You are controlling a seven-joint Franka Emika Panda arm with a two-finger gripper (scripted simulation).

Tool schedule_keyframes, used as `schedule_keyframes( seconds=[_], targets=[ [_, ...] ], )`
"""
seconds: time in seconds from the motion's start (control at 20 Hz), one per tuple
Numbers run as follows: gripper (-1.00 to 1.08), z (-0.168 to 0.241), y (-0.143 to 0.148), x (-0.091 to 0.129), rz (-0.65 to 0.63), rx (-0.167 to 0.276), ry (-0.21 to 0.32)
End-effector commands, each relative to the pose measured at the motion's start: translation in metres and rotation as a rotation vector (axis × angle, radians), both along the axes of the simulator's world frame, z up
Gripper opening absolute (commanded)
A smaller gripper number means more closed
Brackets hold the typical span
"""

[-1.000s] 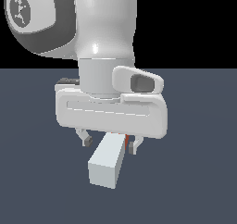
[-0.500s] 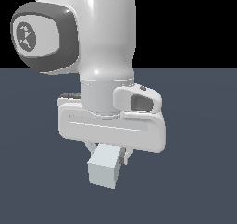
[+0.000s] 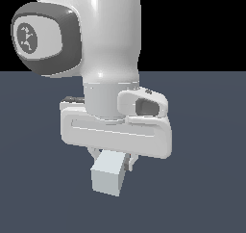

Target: Insert the peg into the horizontal hole in a box.

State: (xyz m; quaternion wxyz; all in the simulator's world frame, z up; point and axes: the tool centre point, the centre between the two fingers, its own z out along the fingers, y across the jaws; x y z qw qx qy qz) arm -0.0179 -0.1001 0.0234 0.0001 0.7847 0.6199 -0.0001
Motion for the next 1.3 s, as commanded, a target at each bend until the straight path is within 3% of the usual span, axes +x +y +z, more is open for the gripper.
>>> schedule_keyframes(
  seconds=[0.0,0.55,1.25],
  targets=[
    [-1.0,0.0,0.0,0.0,-0.001,0.0,-0.001],
    [-1.0,0.007,0.034,-0.023,-0.022,0.0,0.0],
    [-1.0,0.029,0.145,-0.086,-0.088,0.0,0.0]
  ],
)
